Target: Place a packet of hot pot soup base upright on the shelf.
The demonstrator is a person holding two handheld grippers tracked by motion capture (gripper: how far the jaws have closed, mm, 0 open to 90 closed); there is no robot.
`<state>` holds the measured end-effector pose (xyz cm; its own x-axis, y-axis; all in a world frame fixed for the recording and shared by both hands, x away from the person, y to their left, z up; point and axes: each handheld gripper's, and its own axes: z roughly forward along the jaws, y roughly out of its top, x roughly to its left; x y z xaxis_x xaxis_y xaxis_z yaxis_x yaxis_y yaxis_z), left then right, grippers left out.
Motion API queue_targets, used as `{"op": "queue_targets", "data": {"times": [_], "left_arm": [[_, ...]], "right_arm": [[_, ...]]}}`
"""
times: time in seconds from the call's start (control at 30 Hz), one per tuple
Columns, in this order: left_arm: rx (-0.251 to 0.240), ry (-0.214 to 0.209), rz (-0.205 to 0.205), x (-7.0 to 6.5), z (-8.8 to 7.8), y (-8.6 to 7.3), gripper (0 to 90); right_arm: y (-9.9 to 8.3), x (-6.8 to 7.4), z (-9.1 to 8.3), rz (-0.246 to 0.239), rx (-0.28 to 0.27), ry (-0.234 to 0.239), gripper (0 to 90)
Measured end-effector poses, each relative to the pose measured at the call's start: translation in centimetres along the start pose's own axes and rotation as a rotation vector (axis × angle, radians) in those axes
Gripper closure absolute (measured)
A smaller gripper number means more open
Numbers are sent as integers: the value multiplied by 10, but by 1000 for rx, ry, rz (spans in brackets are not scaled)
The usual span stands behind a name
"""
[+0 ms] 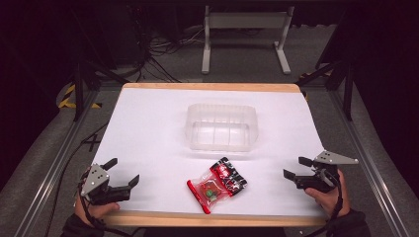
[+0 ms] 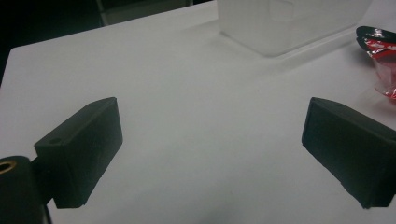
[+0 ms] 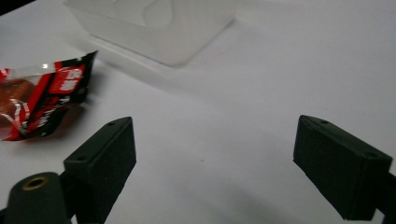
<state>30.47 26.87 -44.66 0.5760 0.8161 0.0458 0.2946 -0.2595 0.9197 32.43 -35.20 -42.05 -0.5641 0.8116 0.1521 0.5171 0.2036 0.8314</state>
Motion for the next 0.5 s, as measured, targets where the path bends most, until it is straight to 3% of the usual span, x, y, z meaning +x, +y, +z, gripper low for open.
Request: {"op": "queue_targets", "data": {"times": [0.13,0.37,0.43,0.5], "left_arm": [[21,6,26,-4,2,0,62],[29,-24,40,-8,4,0,70],[31,-40,42,-9,5,1,90],[52,-82,74,-17,7,2,141]], "right_arm": [[0,7,3,-16,28,34,157],[0,17,13,-25,82,76,182],[-1,22,19,-15,110,93,187],[-3,28,27,-21,144,114,195]]}}
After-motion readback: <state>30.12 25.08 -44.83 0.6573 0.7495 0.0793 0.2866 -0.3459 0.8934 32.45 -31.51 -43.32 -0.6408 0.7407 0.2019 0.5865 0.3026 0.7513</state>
